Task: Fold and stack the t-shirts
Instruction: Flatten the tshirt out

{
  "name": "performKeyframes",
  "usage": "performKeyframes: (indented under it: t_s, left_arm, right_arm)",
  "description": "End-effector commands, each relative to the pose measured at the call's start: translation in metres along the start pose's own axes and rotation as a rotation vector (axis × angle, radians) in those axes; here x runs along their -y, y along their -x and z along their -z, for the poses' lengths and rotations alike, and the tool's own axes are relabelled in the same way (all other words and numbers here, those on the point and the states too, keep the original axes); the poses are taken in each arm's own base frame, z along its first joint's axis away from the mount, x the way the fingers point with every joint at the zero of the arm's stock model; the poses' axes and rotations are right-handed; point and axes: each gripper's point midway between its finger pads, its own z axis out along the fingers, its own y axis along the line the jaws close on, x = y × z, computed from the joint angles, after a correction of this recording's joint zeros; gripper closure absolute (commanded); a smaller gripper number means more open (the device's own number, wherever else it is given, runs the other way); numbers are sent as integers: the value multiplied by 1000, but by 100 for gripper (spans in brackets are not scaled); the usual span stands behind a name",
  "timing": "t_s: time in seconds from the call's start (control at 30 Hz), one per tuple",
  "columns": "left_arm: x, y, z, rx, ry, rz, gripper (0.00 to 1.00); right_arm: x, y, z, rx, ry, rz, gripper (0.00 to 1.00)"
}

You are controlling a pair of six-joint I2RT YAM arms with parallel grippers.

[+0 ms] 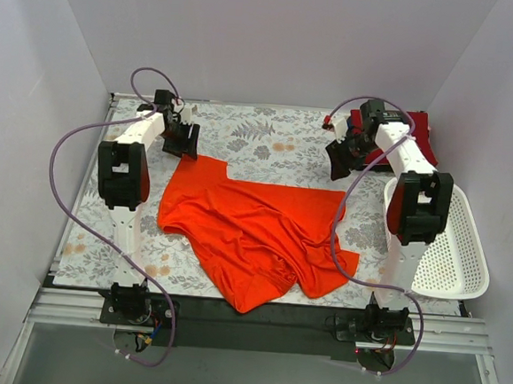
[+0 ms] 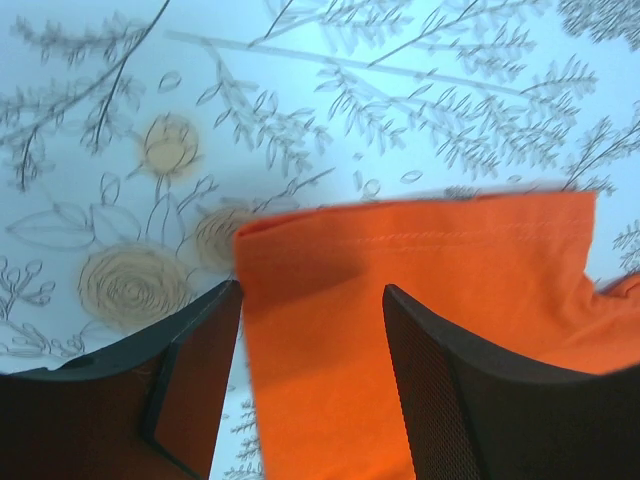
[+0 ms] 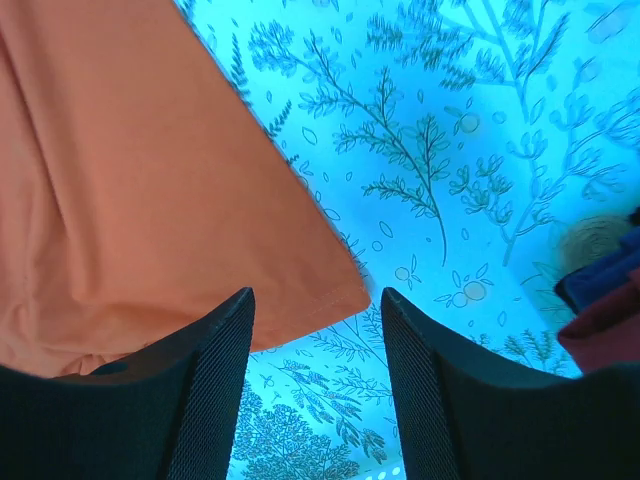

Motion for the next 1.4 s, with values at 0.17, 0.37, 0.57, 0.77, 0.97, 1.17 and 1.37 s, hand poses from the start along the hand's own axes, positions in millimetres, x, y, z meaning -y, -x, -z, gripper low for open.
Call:
performKeyframes:
  t_s: [0.17,0.37,0.57,0.77,0.97,1.17,1.37]
  left_arm:
    - [2,27,3,51,71,-52,41]
    - [0,22,-2,35,80,-44,41]
    - [0,22,-2,35,82,-39,41]
    - [-2,20,-6,29,86,-28,41]
    - [1,28,-5,51,76,-17,41]
    - [2,29,-6,46,71,-14,41]
    - [0,29,-5,46,75,-16,41]
  right_arm:
    - [17,-50,-31,-205,-26,-34,30]
    - [27,-69,-41,-264,-43,-21,30]
    - [20,-89,-45,-299,-7,-20,37]
    - [13,-89,-50,-280,29,-38,47]
    - [8,-75,-49,-219,60,-57,42]
    - [17,-69,-43,-173,87,-161,47]
    - [16,-76,-45,-187,110,-208,51]
